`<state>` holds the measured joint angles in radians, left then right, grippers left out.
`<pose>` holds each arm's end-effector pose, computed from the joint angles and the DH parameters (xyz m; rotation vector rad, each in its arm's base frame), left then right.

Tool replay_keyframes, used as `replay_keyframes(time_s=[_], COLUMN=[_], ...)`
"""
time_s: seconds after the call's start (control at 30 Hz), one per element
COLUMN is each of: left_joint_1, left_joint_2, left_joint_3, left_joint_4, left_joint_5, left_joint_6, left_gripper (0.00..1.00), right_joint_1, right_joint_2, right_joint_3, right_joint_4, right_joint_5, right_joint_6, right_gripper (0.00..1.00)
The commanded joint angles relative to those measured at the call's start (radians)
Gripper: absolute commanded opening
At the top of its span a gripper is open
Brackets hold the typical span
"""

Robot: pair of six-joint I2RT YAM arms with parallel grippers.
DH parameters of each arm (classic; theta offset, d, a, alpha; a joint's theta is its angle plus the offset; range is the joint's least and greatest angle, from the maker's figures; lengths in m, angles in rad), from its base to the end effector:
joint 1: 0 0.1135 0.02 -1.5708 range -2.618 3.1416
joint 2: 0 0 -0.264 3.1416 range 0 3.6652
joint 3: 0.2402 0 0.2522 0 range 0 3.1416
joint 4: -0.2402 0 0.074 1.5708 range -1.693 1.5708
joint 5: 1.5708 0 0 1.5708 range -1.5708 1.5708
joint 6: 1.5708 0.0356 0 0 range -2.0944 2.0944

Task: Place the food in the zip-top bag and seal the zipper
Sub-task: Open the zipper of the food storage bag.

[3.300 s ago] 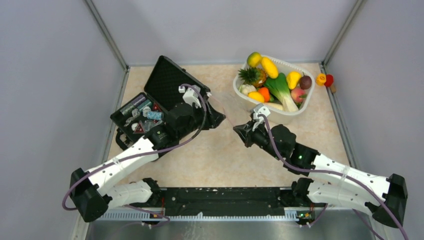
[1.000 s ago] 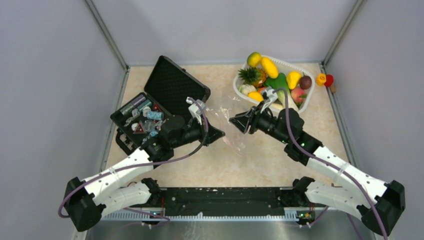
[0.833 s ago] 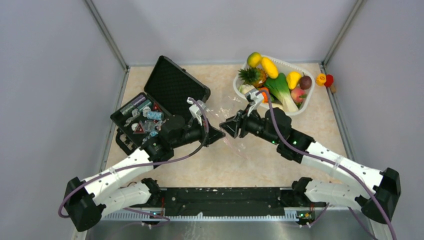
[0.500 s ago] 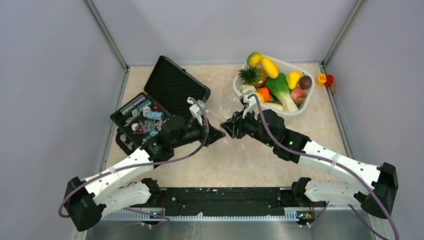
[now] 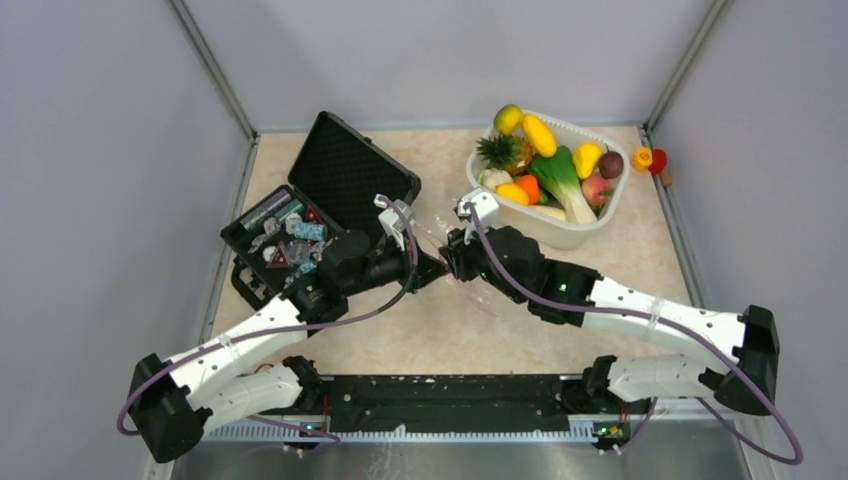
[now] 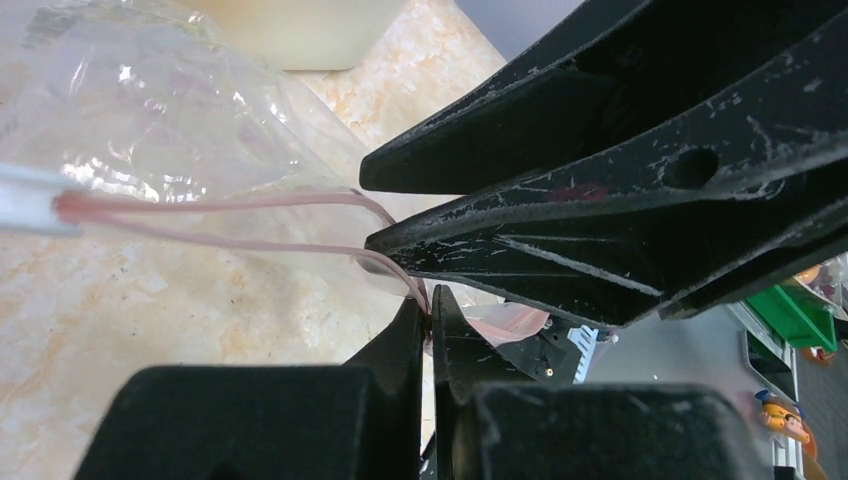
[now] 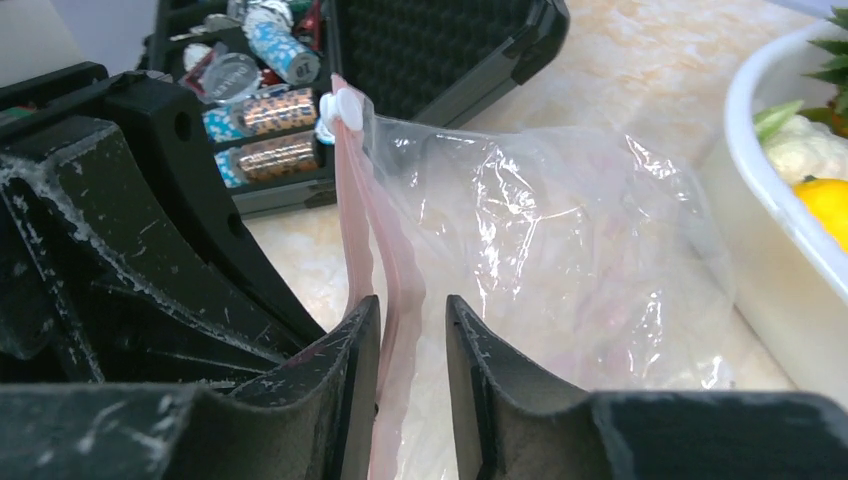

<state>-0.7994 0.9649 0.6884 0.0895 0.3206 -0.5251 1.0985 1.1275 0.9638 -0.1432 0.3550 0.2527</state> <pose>0.1506 -0.1710 0.3013 0.5131 1.8516 -1.2130 0.1296 0.2264 0.3388 -0.5480 1.8212 0.5993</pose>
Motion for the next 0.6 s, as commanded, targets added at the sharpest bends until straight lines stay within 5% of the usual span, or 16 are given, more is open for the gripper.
replay_keyframes(time_s=[0.0, 0.13, 0.23, 0.4, 0.57], left_joint_1=[0.001, 0.001, 0.001, 0.001, 0.002], left_joint_2=[-0.006, -0.016, -0.036, -0.06, -0.028], left_joint_3=[0.032, 0.03, 0.022, 0.011, 0.057], left_joint_4=[0.039, 0.024, -0.004, -0.053, -0.143], left_joint_5=[-0.013, -0.044, -0.102, -0.205, -0.308], left_joint_6=[0.007, 0.007, 0.004, -0.019, -0.055], left_gripper=[0.0, 0.0, 0.01, 0.46, 0.58], right_joint_1=[0.056, 0.076, 0.077, 0.077, 0.077], right_joint_2=[0.051, 0.089, 0.055, -0.017, -0.038], right_joint_3=[0.099, 0.123, 0.096, 0.021, -0.031], right_joint_4=[-0.066, -0.09, -0.057, 0.05, 0.094], right_joint_5=[0.186, 0.258, 0.313, 0.279, 0.262], right_joint_6=[-0.063, -0.044, -0.016, -0.006, 0.081], right_gripper=[0.27, 0.0, 0.0, 0.0, 0.0])
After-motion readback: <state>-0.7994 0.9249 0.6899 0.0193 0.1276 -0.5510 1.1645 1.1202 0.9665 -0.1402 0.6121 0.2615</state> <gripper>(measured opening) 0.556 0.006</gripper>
